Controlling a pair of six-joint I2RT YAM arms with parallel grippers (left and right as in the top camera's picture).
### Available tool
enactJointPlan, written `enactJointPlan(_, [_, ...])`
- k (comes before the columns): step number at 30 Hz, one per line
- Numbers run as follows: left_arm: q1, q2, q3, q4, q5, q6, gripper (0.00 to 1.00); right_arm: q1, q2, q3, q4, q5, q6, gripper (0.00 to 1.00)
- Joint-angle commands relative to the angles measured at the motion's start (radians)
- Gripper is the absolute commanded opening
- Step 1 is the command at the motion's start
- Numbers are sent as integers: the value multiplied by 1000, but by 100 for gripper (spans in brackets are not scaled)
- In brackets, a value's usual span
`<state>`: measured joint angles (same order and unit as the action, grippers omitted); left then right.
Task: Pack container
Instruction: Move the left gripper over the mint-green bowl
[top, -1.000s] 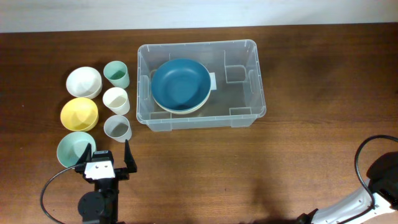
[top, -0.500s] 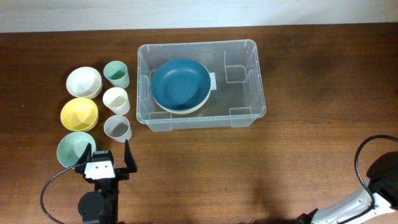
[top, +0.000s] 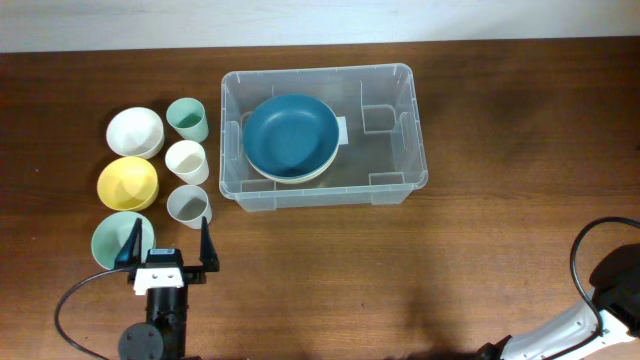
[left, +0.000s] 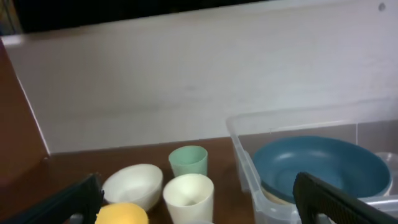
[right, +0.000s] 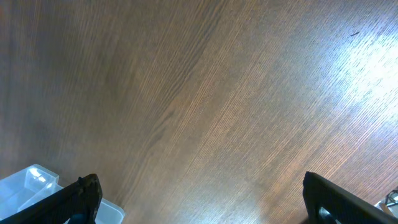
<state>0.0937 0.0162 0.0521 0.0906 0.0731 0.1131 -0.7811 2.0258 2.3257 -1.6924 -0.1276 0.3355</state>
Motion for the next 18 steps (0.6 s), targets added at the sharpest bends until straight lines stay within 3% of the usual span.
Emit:
enactJointPlan(1, [1, 50, 150, -84, -100, 99, 100, 2, -10, -4, -3, 9, -10, 99])
enactJointPlan(4, [1, 161, 327, -230, -192, 99, 100, 2, -10, -4, -3, 9, -10, 99])
enactJointPlan(10, [1, 544, 765, -494, -240, 99, 100, 2, -10, -4, -3, 9, -10, 99])
enactJointPlan(13, [1, 811, 1061, -727, -223, 100, 100, 2, -10, -4, -3, 9, -10, 99])
enactJointPlan(18, [1, 1085, 1328, -970, -127, 98, 100, 2, -10, -4, -3, 9, -10, 99])
